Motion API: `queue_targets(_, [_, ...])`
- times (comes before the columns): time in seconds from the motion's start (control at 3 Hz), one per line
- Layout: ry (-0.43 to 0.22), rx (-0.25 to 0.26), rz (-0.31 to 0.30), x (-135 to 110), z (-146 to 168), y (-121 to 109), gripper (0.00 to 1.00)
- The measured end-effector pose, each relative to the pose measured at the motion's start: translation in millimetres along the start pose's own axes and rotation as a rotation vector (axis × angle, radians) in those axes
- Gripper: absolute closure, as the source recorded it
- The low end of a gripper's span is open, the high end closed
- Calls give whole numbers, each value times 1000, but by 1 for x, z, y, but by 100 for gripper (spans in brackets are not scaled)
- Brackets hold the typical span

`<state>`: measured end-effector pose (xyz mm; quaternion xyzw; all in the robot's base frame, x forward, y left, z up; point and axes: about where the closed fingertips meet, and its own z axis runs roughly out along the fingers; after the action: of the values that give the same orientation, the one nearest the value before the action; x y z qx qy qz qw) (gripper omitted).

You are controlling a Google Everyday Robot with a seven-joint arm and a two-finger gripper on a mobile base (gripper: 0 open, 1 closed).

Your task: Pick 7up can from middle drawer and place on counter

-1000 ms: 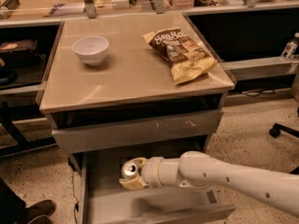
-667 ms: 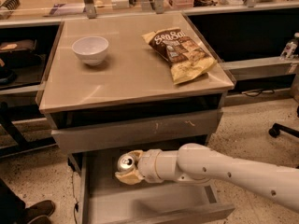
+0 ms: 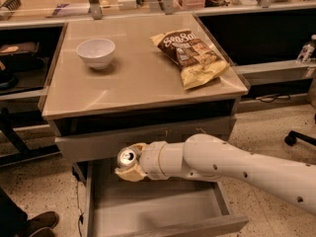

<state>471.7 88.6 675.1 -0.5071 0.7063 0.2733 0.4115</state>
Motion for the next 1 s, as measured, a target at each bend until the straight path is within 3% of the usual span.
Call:
queue_targets(0.67, [42,45,-65,-51,-26,-8,100])
queue_targets(1.0, [73,35,-111,-73,-32,-10,100])
